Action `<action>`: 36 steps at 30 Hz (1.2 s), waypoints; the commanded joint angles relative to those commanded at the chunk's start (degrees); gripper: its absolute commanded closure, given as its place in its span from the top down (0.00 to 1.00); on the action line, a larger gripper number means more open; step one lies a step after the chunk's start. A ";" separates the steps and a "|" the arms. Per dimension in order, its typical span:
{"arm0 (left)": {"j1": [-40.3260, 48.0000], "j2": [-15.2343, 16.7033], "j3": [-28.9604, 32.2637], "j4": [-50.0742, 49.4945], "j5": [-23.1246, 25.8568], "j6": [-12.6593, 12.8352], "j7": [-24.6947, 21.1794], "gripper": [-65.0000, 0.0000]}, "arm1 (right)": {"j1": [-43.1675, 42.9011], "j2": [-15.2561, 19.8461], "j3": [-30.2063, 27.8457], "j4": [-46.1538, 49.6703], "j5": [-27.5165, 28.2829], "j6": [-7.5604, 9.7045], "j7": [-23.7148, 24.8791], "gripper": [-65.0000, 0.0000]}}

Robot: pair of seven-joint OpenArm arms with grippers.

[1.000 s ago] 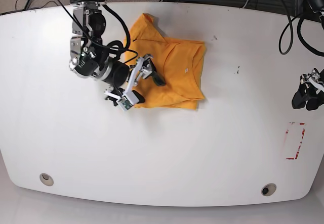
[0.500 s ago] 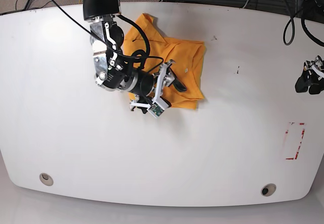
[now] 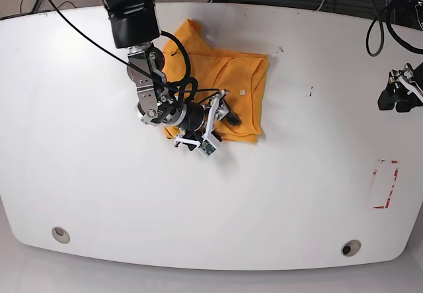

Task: Layout the t-shirt on the table in an organized manner, then fold the t-shirt properly
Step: 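Release with the left gripper and press the folded bundle flat with the right gripper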

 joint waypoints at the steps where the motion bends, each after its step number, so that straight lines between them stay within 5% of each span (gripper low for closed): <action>1: 0.00 0.00 0.00 0.09 0.00 0.00 0.00 0.56 | 0.00 0.79 0.62 3.43 0.09 0.00 -2.20 0.58; 6: 0.09 0.00 0.00 1.23 0.00 0.00 0.00 0.56 | -2.20 1.32 4.13 16.62 0.09 0.00 -11.69 0.58; 12: 0.09 0.00 0.00 1.14 0.00 0.00 0.00 0.56 | -7.30 1.41 8.70 24.97 0.09 0.09 -15.38 0.56; 15: 0.09 0.00 0.00 1.14 0.00 0.00 0.00 0.56 | -10.99 1.41 10.90 26.81 0.09 1.05 -15.38 0.45; 23: 0.09 0.00 2.55 1.14 0.09 0.00 0.00 0.56 | -15.12 1.14 14.59 19.43 -0.18 1.27 -12.84 0.14; 30: -0.09 0.00 5.45 1.14 0.00 0.00 -0.09 0.56 | -14.07 2.64 14.59 5.27 -0.44 1.27 -1.14 0.12; 36: -0.26 0.00 8.62 1.14 0.00 0.00 -0.09 0.56 | -13.80 4.22 14.59 6.51 0.09 1.27 -1.58 0.12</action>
